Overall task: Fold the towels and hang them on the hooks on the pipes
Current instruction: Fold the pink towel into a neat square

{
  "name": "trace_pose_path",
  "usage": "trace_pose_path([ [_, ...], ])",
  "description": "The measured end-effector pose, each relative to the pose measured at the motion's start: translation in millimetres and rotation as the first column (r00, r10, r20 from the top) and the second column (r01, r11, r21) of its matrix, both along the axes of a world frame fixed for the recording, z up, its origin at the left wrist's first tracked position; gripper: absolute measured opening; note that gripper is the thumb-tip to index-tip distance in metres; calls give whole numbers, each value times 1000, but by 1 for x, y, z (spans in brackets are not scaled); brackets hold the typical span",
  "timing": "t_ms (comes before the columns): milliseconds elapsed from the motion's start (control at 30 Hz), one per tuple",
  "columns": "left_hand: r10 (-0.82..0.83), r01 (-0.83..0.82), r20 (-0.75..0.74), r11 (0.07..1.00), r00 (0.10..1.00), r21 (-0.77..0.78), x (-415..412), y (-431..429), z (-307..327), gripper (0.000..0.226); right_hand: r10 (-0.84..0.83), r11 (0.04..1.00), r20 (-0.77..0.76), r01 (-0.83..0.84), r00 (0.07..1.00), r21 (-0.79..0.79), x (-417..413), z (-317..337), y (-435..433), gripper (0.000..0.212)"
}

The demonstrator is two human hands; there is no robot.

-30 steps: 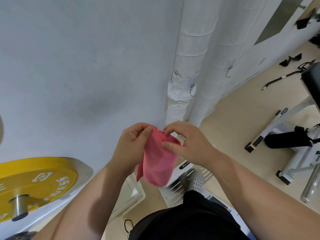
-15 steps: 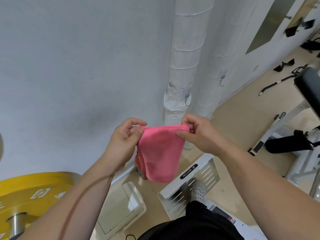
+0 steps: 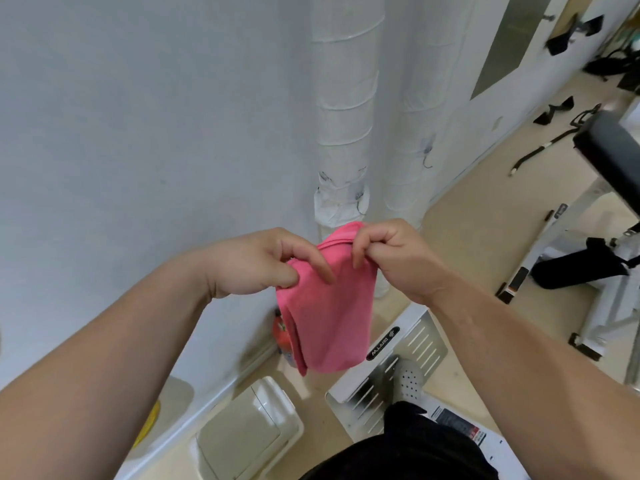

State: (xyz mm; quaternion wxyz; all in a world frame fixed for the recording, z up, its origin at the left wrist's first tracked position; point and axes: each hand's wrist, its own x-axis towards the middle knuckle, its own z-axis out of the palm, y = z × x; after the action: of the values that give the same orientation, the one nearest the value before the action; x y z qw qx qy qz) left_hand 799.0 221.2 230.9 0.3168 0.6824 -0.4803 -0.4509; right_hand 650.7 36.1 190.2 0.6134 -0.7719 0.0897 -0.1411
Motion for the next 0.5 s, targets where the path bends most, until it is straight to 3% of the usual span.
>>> trace_pose_path([
  [200,90,-88,52,996,995,-25,0,-25,2,18,4,988,36,-9,999,152,-1,-4,-5,41],
  [367,156,-151,65,986,986,-71,7,-31,4,34,-32,963,28,24,999,269,0,-11,-8,18],
  [500,317,-317,-17,939,948,-132,15,-23,3,43,111,950,-52,-91,992,298,-1,-36,-1,20],
])
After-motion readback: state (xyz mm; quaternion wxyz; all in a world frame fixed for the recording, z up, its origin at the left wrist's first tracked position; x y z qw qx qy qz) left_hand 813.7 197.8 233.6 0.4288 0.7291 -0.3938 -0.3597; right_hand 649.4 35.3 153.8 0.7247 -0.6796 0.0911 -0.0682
